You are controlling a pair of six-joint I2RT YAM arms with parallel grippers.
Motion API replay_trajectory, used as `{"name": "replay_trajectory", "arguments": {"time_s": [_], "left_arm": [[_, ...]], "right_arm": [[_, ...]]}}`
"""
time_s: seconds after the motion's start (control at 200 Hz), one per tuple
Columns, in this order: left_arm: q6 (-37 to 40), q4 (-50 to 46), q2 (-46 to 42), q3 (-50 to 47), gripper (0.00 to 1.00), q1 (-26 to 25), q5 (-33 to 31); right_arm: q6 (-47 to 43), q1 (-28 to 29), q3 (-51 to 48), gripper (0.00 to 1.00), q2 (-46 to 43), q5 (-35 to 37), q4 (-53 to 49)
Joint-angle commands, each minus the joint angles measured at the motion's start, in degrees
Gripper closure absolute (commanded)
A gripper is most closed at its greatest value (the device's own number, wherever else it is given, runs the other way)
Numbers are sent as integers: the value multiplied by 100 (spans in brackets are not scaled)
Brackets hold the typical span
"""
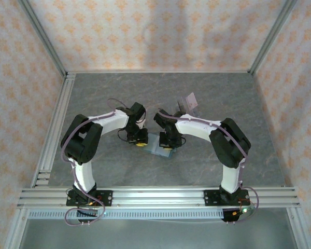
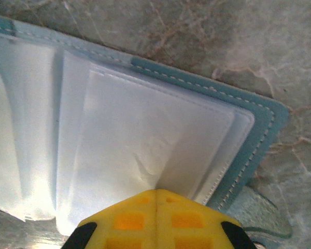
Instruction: Put the credit cards into the card holder
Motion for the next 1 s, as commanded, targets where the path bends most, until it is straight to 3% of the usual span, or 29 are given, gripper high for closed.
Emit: {"name": "replay_trajectory", "arguments": {"time_s": [0.0, 0.195, 0.565, 0.741, 0.991], "left_arm": [[-273, 246, -70, -402, 86, -134, -92], [-954, 804, -372, -1068, 86, -375, -53], [-1526, 847, -792, -1305, 86, -462, 110], [-1676, 877, -995, -1206, 83, -460, 336], [-1791, 485, -1629, -1063, 72, -444, 249]], "right_arm": [[-201, -33, 8, 98, -286, 50, -411], [-306, -129, 7, 95, -477, 171, -567], [-357, -190, 561, 73, -887, 281, -816], [-386, -265, 1134, 59, -1276, 826, -1213], [-683, -946, 2083, 44, -1301, 2543, -2394]]}}
